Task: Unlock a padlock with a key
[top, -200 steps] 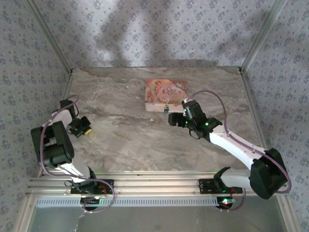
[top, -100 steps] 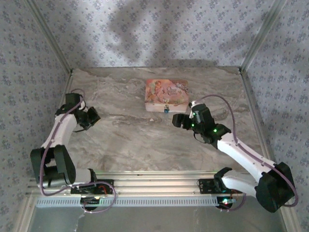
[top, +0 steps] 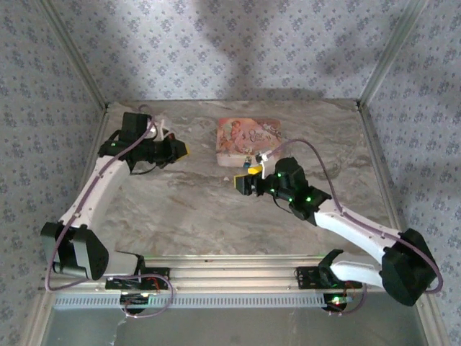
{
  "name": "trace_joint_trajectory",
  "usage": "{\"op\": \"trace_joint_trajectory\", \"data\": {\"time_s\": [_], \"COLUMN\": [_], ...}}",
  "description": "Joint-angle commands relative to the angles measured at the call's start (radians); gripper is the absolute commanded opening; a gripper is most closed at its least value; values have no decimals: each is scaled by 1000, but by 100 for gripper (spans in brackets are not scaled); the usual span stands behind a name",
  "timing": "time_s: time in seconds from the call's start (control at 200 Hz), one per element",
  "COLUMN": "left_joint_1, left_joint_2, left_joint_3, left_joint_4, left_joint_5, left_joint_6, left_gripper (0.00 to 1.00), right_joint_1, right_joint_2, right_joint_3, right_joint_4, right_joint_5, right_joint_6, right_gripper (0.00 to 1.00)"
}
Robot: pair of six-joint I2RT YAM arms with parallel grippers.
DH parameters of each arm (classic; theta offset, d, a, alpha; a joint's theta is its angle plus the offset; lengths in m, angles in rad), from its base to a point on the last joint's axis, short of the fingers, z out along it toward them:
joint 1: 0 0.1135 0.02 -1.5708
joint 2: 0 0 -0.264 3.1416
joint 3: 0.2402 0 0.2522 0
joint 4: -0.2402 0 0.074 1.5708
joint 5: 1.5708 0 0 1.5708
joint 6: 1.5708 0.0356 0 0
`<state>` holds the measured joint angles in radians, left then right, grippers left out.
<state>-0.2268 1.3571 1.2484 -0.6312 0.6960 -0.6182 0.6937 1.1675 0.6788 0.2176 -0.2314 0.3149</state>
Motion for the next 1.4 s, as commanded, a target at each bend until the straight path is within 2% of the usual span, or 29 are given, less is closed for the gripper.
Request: {"op": "trace_joint_trajectory", "data": {"time_s": [0.0, 0.155, 0.525, 0.909, 1.034, 1.394], "left_joint_1": [-37, -78, -124, -128, -128, -114], "left_joint_2": [14, 14, -6, 1, 11, 39], "left_joint_3": [57, 81, 97, 125, 131, 124], "left_joint_4": [-41, -64, -118, -161, -186, -212], "left_joint_5": [118, 164, 208, 223, 224, 213], "left_joint_6": [32, 29, 34, 61, 86, 125], "left_gripper": [0, 0, 0, 0, 0, 0], "right_joint_1": [7, 41, 82, 96, 93, 71], "right_joint_2": [48, 115, 300, 388, 396, 368], "right_joint_3": [40, 82, 225, 279, 283, 301], "right_joint_4": [95, 155, 259, 320, 338, 234], "right_joint_5": [-57, -62, -130, -158, -158, -205], "right_joint_6": [-159, -272, -384, -405, -401, -390], "right_gripper": [72, 70, 61, 57, 47, 6]}}
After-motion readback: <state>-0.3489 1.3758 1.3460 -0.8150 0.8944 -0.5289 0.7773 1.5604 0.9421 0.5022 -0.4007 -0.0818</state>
